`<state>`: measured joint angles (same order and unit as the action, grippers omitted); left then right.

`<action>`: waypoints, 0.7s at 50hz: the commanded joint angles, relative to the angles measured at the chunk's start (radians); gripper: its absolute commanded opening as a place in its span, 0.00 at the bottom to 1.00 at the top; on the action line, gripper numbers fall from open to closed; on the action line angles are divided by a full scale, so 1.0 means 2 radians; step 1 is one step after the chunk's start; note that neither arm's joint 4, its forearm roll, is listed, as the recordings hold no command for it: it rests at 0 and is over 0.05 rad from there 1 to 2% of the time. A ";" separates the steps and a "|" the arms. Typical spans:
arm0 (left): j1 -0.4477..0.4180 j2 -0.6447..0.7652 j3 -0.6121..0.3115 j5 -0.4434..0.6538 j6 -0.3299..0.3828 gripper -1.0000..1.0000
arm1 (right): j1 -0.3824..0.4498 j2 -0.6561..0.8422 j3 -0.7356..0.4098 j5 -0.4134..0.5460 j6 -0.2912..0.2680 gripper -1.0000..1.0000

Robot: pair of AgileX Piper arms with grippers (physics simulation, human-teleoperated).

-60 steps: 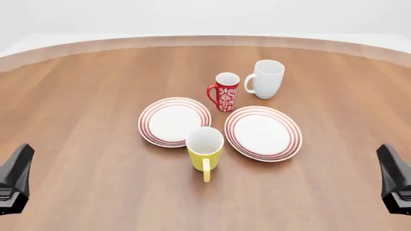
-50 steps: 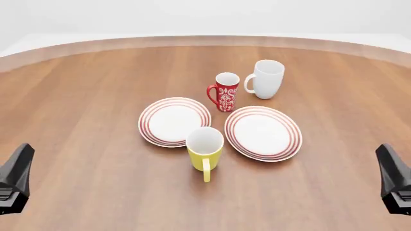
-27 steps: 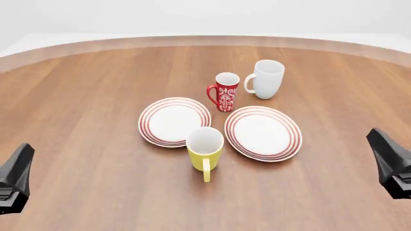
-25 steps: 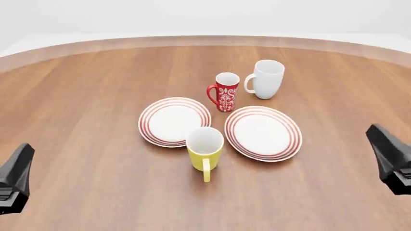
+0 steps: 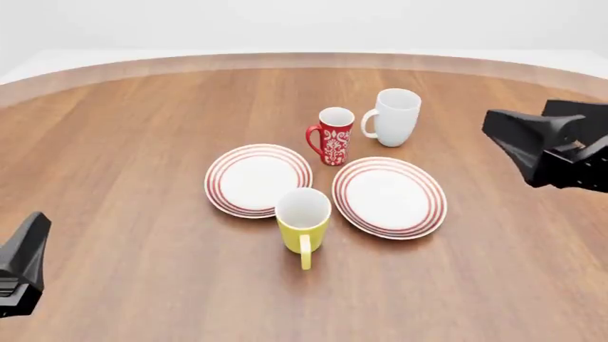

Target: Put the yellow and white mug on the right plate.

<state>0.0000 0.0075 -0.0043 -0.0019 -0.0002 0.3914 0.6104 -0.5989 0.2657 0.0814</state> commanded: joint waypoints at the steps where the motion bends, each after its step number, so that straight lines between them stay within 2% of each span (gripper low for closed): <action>1: 0.000 0.000 0.000 0.000 0.000 1.00 | 0.051 0.076 -0.116 0.078 0.018 1.00; 4: 0.000 0.000 0.000 0.000 0.000 1.00 | 0.057 0.085 -0.137 0.097 0.029 1.00; 5: 0.000 0.000 0.000 0.000 0.000 1.00 | 0.061 0.091 -0.145 0.105 0.041 1.00; 9: 0.000 0.000 0.000 0.000 0.000 1.00 | 0.061 0.107 -0.168 0.126 0.034 1.00; 13: 0.000 0.000 0.000 0.000 0.000 1.00 | 0.073 0.132 -0.204 0.154 0.045 1.00; 17: 0.000 0.000 0.000 0.000 0.000 1.00 | 0.078 0.142 -0.222 0.172 0.039 1.00; 35: 0.000 0.000 0.000 0.000 0.000 1.00 | 0.115 0.165 -0.250 0.199 0.043 1.00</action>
<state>0.0000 0.0075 -0.0043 -0.0019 -0.0002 0.5840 0.9051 -1.0591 0.6303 0.1611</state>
